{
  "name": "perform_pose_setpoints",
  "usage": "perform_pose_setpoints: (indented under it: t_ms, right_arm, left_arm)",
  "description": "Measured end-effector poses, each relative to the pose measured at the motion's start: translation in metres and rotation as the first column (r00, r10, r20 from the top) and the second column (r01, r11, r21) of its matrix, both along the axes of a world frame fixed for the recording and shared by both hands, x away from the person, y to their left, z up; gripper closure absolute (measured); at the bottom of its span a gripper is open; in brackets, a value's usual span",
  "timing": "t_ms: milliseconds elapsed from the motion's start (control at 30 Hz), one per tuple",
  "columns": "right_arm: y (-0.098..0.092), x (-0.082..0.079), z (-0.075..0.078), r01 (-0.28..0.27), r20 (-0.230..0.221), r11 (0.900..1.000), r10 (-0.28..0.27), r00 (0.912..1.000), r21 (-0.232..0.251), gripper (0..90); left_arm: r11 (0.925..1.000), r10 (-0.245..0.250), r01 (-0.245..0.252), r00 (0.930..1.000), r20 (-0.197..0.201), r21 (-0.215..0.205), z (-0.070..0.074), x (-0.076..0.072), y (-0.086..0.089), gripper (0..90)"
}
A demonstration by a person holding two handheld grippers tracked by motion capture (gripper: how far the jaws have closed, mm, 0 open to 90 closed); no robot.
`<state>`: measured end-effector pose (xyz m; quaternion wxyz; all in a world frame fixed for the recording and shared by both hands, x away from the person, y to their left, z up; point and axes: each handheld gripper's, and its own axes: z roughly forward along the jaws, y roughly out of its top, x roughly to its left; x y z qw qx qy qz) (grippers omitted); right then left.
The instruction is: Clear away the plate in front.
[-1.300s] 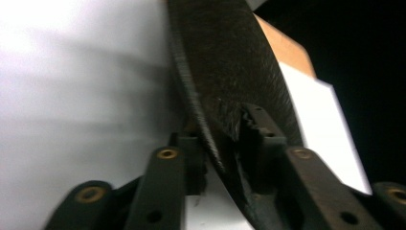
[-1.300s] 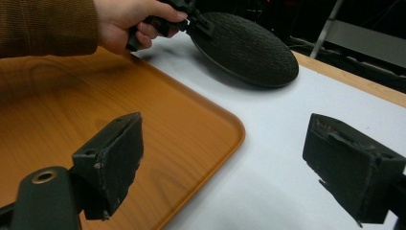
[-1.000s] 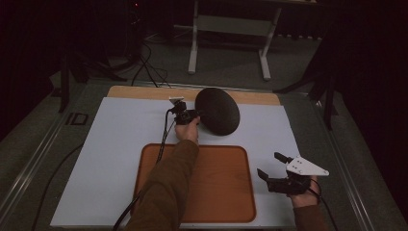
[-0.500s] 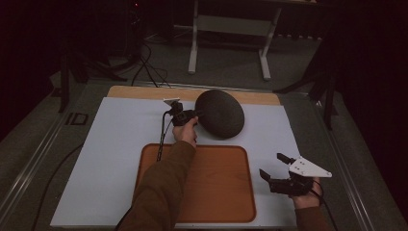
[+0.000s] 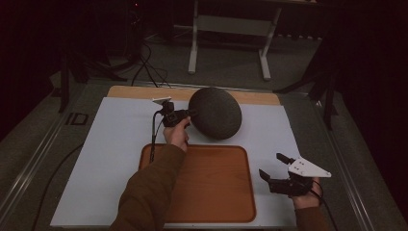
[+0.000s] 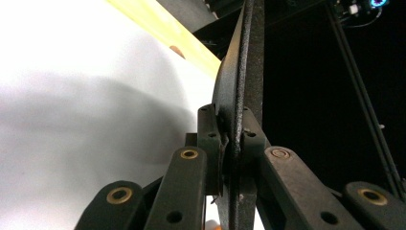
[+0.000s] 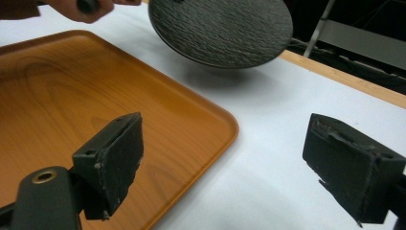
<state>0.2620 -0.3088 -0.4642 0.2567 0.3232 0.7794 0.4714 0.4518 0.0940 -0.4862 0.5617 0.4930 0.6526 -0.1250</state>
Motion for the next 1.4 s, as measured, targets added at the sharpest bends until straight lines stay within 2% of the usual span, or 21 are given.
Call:
perform_pose_setpoints:
  t_ms: [333,500,600,767,967,1167,1400]
  right_arm:
    - [0.001,0.000,0.000,-0.002,0.000,1.000,0.002,1.0000,-0.004,13.6]
    - [0.002,0.000,-0.001,-0.003,-0.002,1.000,0.003,1.0000,-0.005,13.5]
    - [0.002,0.000,-0.001,-0.003,-0.002,1.000,0.003,1.0000,-0.007,13.5]
    - [0.002,0.000,-0.001,-0.001,-0.002,1.000,0.001,1.0000,-0.007,13.5]
    - [0.003,0.001,-0.002,-0.002,-0.007,1.000,0.002,1.0000,-0.010,13.5]
    - [0.003,0.000,-0.001,-0.002,-0.006,1.000,0.002,1.0000,-0.012,13.5]
    - [0.004,0.000,-0.002,-0.010,-0.008,1.000,0.009,0.9999,-0.023,13.5]
  left_arm:
    - [1.0000,0.008,-0.008,1.0000,0.005,0.003,0.000,-0.023,0.022,85.2]
    - [0.9999,-0.001,0.001,1.0000,-0.001,0.012,-0.001,-0.033,0.032,85.2]
    - [0.9997,-0.016,0.016,0.9998,0.011,0.019,-0.002,-0.040,0.038,85.3]
    - [0.9996,-0.014,0.013,0.9999,0.006,0.026,-0.004,-0.053,0.049,85.2]
    - [0.9996,-0.025,0.025,0.9996,0.014,0.014,-0.006,-0.070,0.060,85.2]
    - [0.9987,-0.047,0.046,0.9987,0.021,0.020,-0.005,-0.088,0.065,85.1]
    - [0.9974,-0.070,0.069,0.9974,0.020,0.020,-0.010,-0.099,0.066,85.1]
